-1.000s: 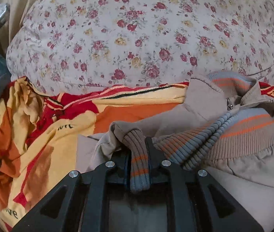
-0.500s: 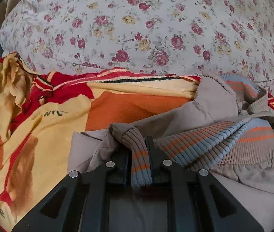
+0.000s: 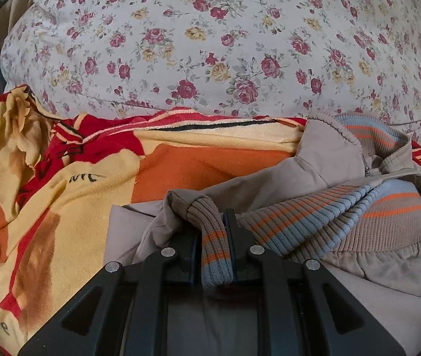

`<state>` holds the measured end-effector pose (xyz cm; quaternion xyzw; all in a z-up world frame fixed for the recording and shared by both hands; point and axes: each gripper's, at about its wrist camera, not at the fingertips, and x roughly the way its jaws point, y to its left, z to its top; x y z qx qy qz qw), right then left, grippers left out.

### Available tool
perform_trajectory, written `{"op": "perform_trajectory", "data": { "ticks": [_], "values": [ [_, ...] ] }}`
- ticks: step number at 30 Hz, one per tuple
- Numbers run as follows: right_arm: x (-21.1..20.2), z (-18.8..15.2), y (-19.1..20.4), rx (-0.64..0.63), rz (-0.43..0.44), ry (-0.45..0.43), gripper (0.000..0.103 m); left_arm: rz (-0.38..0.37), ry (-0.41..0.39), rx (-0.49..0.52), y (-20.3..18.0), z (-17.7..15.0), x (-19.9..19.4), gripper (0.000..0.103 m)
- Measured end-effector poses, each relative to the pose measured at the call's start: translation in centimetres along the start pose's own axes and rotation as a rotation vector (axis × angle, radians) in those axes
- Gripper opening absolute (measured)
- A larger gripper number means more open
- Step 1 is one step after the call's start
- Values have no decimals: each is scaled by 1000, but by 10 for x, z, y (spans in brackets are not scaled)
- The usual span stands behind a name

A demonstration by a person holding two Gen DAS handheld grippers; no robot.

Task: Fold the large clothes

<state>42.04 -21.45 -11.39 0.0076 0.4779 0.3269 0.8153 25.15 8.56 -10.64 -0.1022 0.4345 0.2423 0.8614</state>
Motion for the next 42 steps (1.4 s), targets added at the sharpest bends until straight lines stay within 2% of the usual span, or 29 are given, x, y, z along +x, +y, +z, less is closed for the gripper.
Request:
{"op": "perform_trajectory", "data": {
  "ticks": [8, 20, 24, 26, 28, 30, 33, 34, 35, 36, 38, 40, 41, 42],
  "values": [
    [-3, 1, 0, 11, 28, 3, 24, -41, 1, -33, 4, 2, 0, 12],
    [-3, 1, 2, -2, 26, 5, 27, -46, 1, -42, 4, 2, -1, 12],
    [-7, 6, 2, 5, 38, 29, 28, -100, 35, -110, 12, 4, 0, 14],
    [-21, 12, -1, 42, 72, -13, 29, -142, 62, -149, 19, 7, -2, 16],
    [-45, 18, -2, 70, 99, -96, 36, -159, 66, -160, 24, 9, -7, 20],
    [-71, 20, -3, 94, 113, -185, 59, -166, 47, -163, 28, 11, -16, 27],
    [-107, 18, -5, 103, 112, -272, 61, -165, -14, -167, 34, 14, -35, 36],
    [-115, 18, -7, 111, 109, -287, 61, -148, -31, -169, 36, 14, -41, 41],
    [-123, 15, -10, 119, 103, -300, 61, -96, -70, -170, 42, 16, -49, 46],
    [-128, 14, -11, 119, 87, -302, 61, -51, -110, -172, 46, 16, -58, 47],
    [-138, 11, -11, 99, 61, -297, 61, -31, -169, -208, 59, 16, -72, 47],
    [-143, 10, -4, 55, 32, -275, 60, -84, -226, -267, 66, 12, -91, 47],
    [-144, 9, 1, 19, 30, -264, 58, -145, -247, -265, 62, 10, -101, 47],
    [-143, 8, 9, -37, 30, -234, 48, -206, -245, -235, 53, 7, -106, 47]
  ]
}}
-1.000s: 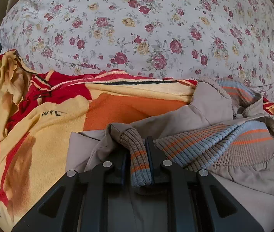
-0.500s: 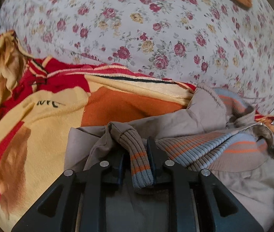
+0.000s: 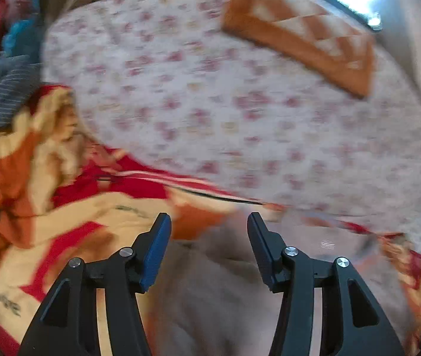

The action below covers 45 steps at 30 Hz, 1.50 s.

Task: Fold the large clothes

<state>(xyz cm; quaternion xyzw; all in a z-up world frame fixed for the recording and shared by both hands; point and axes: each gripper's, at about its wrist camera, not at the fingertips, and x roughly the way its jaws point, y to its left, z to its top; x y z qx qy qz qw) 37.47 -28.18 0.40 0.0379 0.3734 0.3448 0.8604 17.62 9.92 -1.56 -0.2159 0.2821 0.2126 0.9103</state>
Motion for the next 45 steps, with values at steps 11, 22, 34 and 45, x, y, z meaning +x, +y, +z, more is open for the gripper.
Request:
{"op": "perform_trajectory", "data": {
  "ticks": [11, 22, 34, 45],
  "values": [
    [96, -32, 42, -244, -1, 374, 24, 15, 311, 226, -57, -48, 81, 24],
    [170, -13, -21, 33, -63, 334, 12, 109, 263, 133, -14, -36, 121, 24],
    [108, 14, -31, 86, 25, 157, 7, -28, 199, 67, -21, -14, 72, 24],
    [75, -52, 40, -185, -61, 372, 44, -81, 375, 247, -79, -70, 63, 23]
  ]
}}
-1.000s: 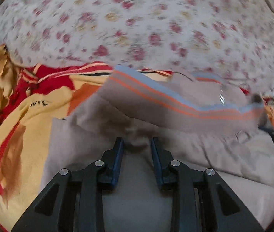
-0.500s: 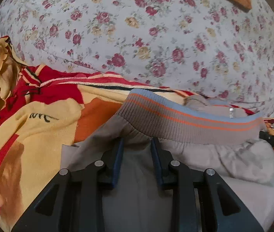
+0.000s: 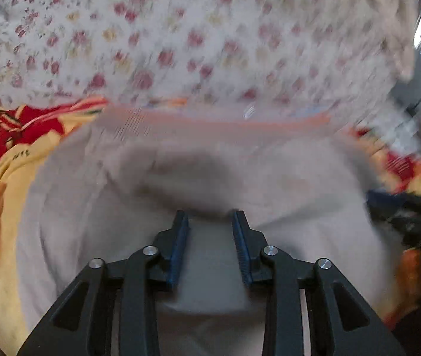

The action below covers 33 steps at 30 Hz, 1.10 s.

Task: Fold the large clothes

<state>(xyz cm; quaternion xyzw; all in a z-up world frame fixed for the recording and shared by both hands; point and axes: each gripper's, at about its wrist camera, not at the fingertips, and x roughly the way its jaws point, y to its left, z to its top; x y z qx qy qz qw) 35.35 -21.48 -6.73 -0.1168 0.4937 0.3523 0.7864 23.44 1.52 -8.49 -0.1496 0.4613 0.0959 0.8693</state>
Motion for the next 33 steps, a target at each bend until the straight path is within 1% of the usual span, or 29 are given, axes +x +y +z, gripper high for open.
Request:
{"op": "perform_trajectory", "data": {
  "ticks": [1, 3, 4, 6, 7, 8, 9, 10, 11, 12, 13, 14, 15, 17, 18, 21, 23, 24, 25, 26, 27, 28, 29, 30, 31, 32, 33],
  "values": [
    [9, 0, -6, 10, -27, 22, 42, 23, 3, -3, 2, -1, 8, 21],
    [15, 3, -12, 8, -66, 31, 42, 44, -18, -1, 4, 1, 10, 20],
    [16, 5, -14, 13, -67, 40, 42, 44, -25, -8, 4, 2, 6, 20],
    [12, 8, -14, 48, -67, 36, 42, 15, -43, -37, 8, 1, -6, 20],
    [1, 9, -12, 83, -40, 0, 42, 0, -60, -55, 12, 0, -16, 20],
    [-11, 11, -8, 94, 5, -52, 42, -8, -91, -83, 17, -2, -30, 20],
    [-23, 13, 2, 79, 43, -119, 42, -7, -117, -102, 23, -4, -40, 20],
    [-30, 15, 10, 58, 49, -161, 42, 0, -144, -121, 30, -5, -48, 20],
    [-34, 18, 19, 24, 47, -204, 42, 29, -163, -149, 38, -5, -54, 20],
    [-31, 20, 28, -16, 44, -214, 42, 55, -158, -170, 46, -7, -52, 20],
    [-24, 24, 32, -29, 48, -195, 42, 71, -136, -193, 53, -9, -45, 20],
    [-11, 25, 36, -31, 54, -156, 42, 50, -121, -226, 62, -10, -36, 20],
    [5, 26, 37, -28, 55, -105, 42, 39, -128, -239, 65, -11, -34, 20],
    [34, 25, 41, -48, 51, 0, 42, 53, -142, -221, 63, -11, -33, 20],
    [48, 22, 43, -68, 26, 49, 42, 57, -143, -212, 61, -11, -32, 20],
    [47, 15, 49, -96, 0, 43, 44, 77, -142, -186, 55, -10, -32, 20],
    [32, 16, 46, -65, -3, 20, 44, 65, -168, -201, 57, -11, -42, 20],
    [22, 17, 42, -47, 10, -5, 44, 65, -184, -201, 56, -12, -50, 20],
    [3, 15, 37, -35, 24, -54, 44, 80, -206, -195, 55, -14, -60, 20],
    [-14, 14, 34, -34, 18, -97, 44, 94, -222, -191, 55, -15, -68, 20],
    [-31, 11, 28, -28, -4, -140, 45, 101, -233, -194, 56, -17, -74, 22],
    [-40, 11, 20, -17, -26, -160, 46, 93, -235, -213, 58, -22, -80, 23],
    [-50, 5, 8, 6, -57, -173, 48, 76, -221, -231, 60, -25, -80, 27],
    [-54, 1, -2, 27, -73, -170, 48, 61, -189, -249, 63, -29, -76, 28],
    [-54, -7, -17, 52, -77, -138, 48, 57, -134, -263, 64, -33, -65, 28],
    [-49, -13, -28, 69, -77, -100, 48, 63, -99, -266, 65, -35, -56, 28],
    [-39, -21, -41, 85, -69, -29, 48, 70, -78, -265, 65, -36, -47, 28]
  ]
}}
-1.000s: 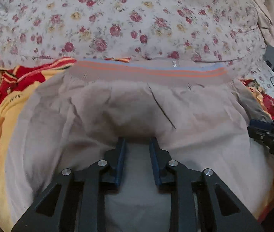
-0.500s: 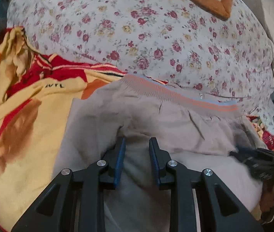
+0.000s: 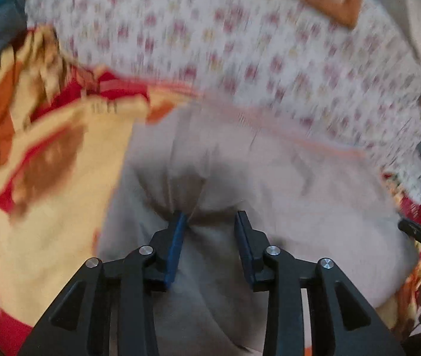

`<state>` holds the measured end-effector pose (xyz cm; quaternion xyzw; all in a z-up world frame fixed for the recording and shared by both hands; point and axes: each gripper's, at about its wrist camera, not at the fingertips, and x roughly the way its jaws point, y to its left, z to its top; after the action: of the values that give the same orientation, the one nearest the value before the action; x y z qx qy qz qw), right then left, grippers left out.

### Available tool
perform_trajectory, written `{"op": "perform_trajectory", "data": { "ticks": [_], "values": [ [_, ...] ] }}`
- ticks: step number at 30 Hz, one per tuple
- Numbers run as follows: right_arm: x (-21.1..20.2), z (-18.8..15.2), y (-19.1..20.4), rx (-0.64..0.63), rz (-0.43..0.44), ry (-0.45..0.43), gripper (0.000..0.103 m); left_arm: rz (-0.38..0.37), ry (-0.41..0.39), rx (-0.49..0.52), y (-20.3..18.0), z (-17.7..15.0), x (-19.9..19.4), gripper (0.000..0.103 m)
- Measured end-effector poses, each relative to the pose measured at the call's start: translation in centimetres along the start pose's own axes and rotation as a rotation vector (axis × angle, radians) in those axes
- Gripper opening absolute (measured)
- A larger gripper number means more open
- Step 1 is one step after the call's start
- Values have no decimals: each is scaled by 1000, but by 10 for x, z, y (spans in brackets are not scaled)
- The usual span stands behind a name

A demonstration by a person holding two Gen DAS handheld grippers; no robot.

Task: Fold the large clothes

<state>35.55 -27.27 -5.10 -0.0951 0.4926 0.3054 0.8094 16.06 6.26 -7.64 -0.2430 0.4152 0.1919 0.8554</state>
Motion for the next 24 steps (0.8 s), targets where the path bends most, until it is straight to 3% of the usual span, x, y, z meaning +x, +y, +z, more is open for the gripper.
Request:
{"op": "perform_trajectory", "data": {
  "ticks": [2, 5, 6, 9, 12, 14, 16, 17, 19, 21, 24],
  "values": [
    [17, -9, -11, -11, 31, 74, 49, -3, -23, 3, -2, 1, 3, 31],
    [8, -10, -18, 5, 37, 47, 51, -99, -28, -49, 5, -2, 4, 52],
    [-2, -9, -16, 6, 34, 23, 51, -122, -26, -52, 7, -3, 3, 54],
    [-37, -11, 7, -50, 106, -99, 50, -145, -21, -55, 10, -5, -4, 52],
    [-53, -19, 38, -146, 166, -153, 51, -156, -61, -99, 18, -12, -29, 51],
    [-34, -29, 54, -184, 126, -65, 52, -128, -132, -112, 25, -21, -53, 51],
    [-2, -39, 62, -221, 54, 71, 52, -56, -198, -133, 35, -26, -72, 51],
    [6, -42, 64, -236, 37, 90, 52, -19, -222, -161, 43, -27, -79, 51],
    [1, -41, 68, -250, 26, 68, 52, 9, -243, -219, 61, -31, -87, 51],
    [-16, -39, 69, -233, 70, 4, 52, -8, -212, -267, 76, -33, -84, 51],
    [-48, -38, 70, -215, 147, -112, 52, -104, -161, -280, 83, -38, -77, 51]
  ]
}}
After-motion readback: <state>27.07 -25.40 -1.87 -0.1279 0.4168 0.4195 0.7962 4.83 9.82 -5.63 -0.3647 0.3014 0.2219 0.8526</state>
